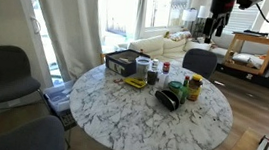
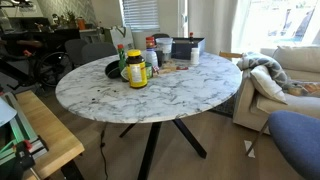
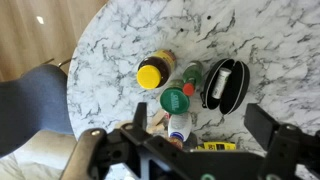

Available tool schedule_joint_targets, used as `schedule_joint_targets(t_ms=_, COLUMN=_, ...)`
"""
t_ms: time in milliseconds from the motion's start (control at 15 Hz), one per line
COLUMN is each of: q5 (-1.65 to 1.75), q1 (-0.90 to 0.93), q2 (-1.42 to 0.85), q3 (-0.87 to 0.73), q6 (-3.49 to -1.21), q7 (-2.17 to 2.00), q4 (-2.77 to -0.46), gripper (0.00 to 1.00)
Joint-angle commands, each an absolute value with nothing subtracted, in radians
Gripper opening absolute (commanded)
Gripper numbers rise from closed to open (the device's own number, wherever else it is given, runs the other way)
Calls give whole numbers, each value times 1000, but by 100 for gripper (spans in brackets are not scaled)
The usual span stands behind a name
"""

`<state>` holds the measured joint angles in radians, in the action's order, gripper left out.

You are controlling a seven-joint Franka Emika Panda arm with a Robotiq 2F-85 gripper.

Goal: Pick up the tabasco and put it on the left side of the table

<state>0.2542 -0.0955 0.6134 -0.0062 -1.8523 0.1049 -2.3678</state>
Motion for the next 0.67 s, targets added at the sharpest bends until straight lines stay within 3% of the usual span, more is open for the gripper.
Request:
schedule_joint_targets(t_ms=0, q5=263, q1=-77, q2=613, q3=-20, q6=-1848, q7=97, q4=-2366, gripper=100)
schedule_joint_targets(t_ms=600, q5=260, q1=-74, q2=586, q3=-22, q6=-1908, q7=78, q4=-2400, gripper=100)
